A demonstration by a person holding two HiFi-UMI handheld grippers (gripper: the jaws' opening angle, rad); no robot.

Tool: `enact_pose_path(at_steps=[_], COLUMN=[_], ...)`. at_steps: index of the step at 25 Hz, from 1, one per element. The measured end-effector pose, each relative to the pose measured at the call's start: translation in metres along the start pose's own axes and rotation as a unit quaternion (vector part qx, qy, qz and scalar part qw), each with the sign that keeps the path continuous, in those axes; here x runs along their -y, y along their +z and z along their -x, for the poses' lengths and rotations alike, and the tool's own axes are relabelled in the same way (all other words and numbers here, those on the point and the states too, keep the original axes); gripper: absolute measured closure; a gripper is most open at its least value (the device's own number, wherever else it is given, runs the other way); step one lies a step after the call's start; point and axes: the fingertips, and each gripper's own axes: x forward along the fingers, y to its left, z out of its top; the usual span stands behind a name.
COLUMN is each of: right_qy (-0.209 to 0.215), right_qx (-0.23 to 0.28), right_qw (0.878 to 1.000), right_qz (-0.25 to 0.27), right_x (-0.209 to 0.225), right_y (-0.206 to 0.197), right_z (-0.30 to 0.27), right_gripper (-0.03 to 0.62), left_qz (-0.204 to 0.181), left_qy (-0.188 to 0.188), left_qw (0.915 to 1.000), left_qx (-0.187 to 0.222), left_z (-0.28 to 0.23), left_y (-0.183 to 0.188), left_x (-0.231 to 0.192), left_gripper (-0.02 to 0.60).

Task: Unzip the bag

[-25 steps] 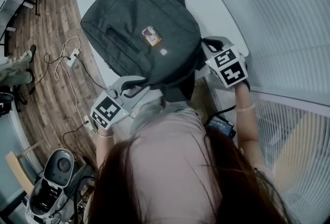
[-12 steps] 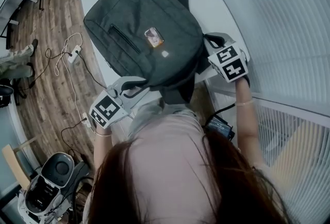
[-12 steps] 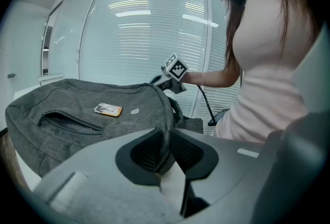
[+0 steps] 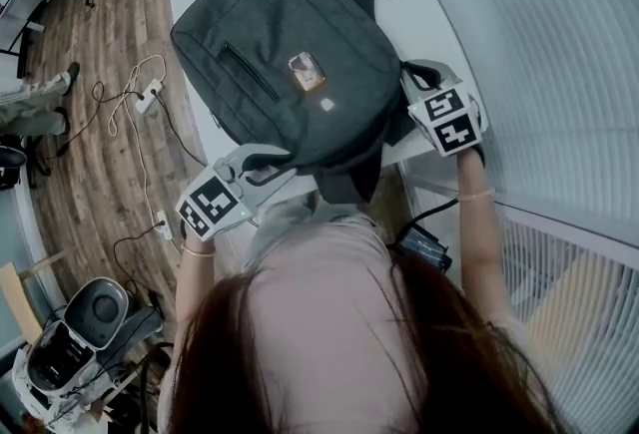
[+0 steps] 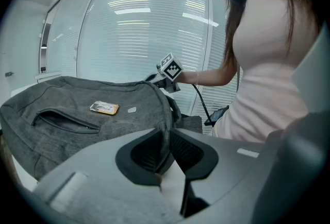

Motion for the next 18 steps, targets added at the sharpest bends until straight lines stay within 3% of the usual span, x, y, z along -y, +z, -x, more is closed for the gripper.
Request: enact_pose_path(at_steps=[4,18], right_qy=[0.005,0.043], right_qx=[0.009,0.019], right_qw=[1.000,0.995], right_qz=[0.011,0.090], right_x=[0.015,0.027], right_y=[-0.023,-0.019], right_z=[-0.003,-0.016], right_gripper=[0.585,0.585], left_qz=[0.001,0.012], left_qy=[-0.005,-0.038], left_qw=[1.0000,0.9991], left_qx=[-0.009,-0.013], left_z=[-0.029,-0.043], left_y=[-0.002,-0.002], left_x=[0.010,0.020], left_gripper=[0.515,0.518])
